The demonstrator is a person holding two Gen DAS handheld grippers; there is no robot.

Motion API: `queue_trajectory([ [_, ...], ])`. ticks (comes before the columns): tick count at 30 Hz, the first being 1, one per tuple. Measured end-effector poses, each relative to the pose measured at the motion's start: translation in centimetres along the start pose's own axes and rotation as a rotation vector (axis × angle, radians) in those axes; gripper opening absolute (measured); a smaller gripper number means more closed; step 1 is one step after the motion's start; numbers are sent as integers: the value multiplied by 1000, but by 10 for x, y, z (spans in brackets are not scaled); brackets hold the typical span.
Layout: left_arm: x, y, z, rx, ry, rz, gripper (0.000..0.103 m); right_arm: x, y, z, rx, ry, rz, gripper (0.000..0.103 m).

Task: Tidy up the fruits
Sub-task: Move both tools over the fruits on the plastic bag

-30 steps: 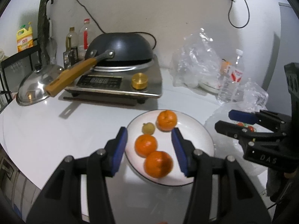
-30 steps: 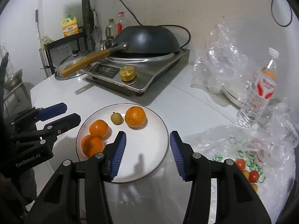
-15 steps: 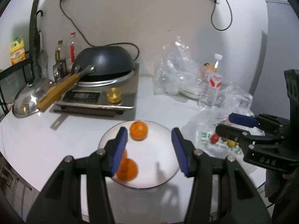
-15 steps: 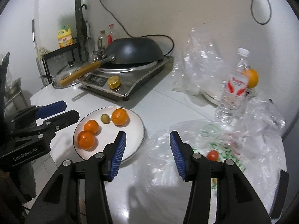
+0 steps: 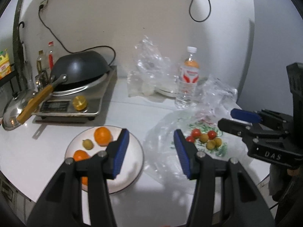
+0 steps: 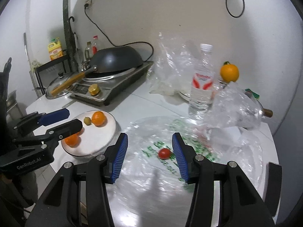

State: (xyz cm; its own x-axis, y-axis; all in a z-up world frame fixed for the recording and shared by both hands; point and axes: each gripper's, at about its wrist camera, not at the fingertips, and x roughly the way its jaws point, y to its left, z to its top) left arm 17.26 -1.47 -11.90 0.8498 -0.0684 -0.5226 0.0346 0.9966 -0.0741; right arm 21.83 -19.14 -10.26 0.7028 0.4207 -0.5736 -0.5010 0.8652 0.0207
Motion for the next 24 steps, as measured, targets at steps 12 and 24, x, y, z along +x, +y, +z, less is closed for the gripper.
queue_trajectory([
  [12, 32, -43, -2, 40, 43, -26, 51, 5, -57, -24, 44, 33, -31, 51],
  [24, 66, -73, -12, 47, 110, -57, 50, 23, -79, -53, 35, 100, -9, 51],
])
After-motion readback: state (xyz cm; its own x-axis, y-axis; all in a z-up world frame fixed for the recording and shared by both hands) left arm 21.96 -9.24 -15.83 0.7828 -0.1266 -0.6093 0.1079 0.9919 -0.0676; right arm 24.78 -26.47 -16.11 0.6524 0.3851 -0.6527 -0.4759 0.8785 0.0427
